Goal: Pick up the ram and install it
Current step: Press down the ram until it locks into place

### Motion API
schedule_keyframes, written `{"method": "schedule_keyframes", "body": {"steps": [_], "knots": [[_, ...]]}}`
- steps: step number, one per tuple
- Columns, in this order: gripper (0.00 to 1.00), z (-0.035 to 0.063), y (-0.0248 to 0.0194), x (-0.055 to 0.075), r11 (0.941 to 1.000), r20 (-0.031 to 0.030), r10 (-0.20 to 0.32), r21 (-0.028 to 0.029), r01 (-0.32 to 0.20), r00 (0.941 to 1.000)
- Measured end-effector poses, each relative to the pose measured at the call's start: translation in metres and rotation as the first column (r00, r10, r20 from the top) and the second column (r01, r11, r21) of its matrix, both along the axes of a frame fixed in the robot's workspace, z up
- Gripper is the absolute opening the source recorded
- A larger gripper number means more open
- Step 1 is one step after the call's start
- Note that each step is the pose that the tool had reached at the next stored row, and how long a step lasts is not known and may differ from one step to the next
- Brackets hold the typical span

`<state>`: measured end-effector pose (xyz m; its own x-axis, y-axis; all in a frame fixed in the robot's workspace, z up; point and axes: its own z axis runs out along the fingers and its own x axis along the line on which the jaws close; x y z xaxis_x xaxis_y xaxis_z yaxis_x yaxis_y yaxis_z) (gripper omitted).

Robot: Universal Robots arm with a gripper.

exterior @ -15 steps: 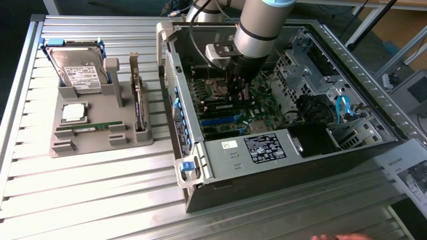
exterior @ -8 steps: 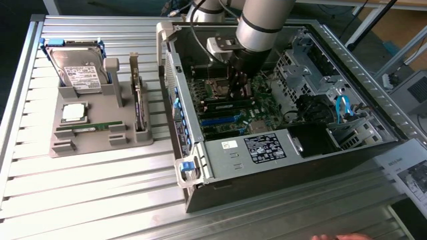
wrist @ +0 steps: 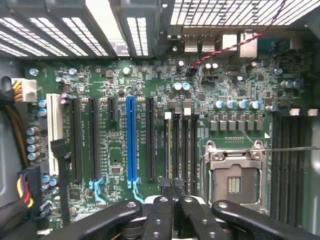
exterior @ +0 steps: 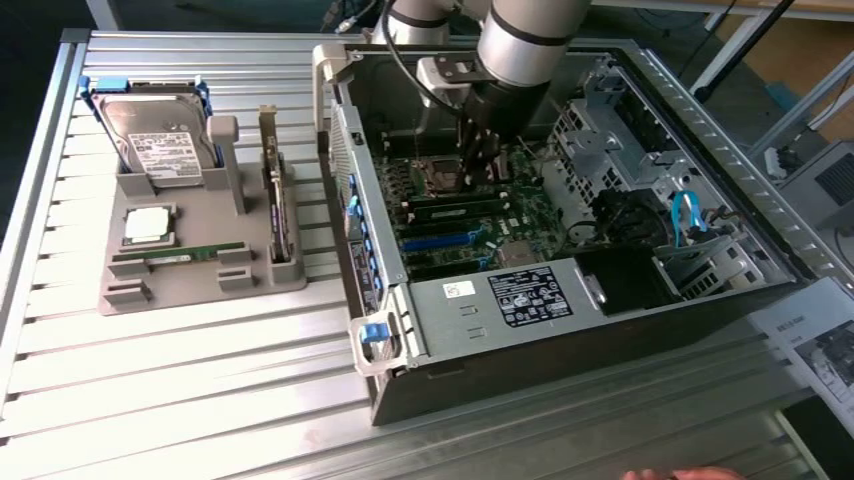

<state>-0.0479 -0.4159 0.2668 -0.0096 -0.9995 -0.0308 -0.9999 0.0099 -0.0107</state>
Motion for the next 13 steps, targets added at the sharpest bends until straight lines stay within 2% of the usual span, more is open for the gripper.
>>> {"method": "schedule_keyframes", "body": {"steps": [13], "knots": [[0.1, 0.0287, 0.0, 0.0, 1.0, 0.0, 0.0, 0.0, 0.0, 1.0]]}}
